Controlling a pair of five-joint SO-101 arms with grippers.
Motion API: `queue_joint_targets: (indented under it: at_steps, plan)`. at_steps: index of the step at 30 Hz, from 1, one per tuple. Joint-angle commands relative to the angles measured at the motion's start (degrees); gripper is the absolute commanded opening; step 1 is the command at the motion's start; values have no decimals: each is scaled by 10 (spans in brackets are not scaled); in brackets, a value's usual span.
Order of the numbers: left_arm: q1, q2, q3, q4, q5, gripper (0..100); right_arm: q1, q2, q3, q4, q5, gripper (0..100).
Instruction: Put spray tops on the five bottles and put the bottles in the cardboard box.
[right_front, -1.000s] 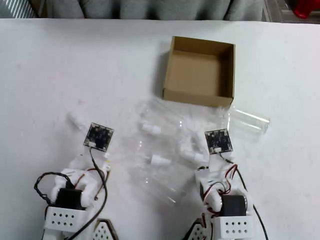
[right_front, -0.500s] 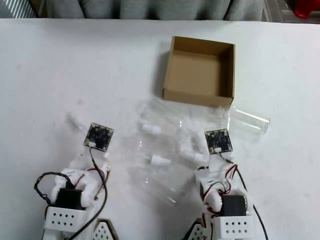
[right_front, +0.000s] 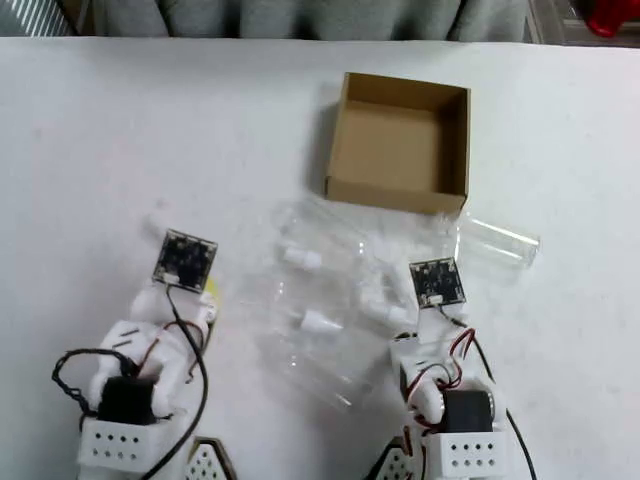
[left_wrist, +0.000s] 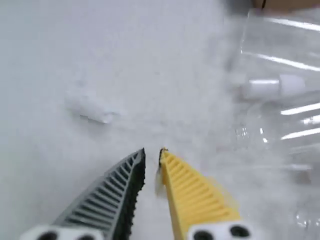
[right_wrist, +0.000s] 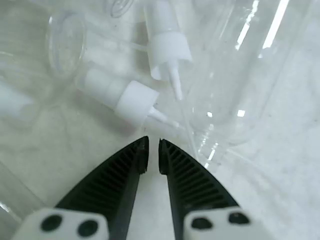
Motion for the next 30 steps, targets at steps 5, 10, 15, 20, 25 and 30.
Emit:
queue_joint_targets:
  at_steps: [5, 10, 15, 20, 25, 30]
  plan:
    - [-29, -8, -105, -15, -6, 72, 24, -11, 4, 4, -1, 21]
    - [-70, -5, -158, -9, -20, 72, 56, -11, 4, 3, -1, 21]
    - [-119, 7, -208, 8, -20, 72, 57, -11, 4, 3, -1, 22]
    - [-120, 147, -294, 48, -20, 72, 58, -11, 4, -13, -1, 22]
    - [-123, 312, -359, 52, 11, 72, 138, -11, 3, -73, -1, 22]
    - [-121, 386, -356, 51, 51, 72, 208, -11, 4, -143, 0, 22]
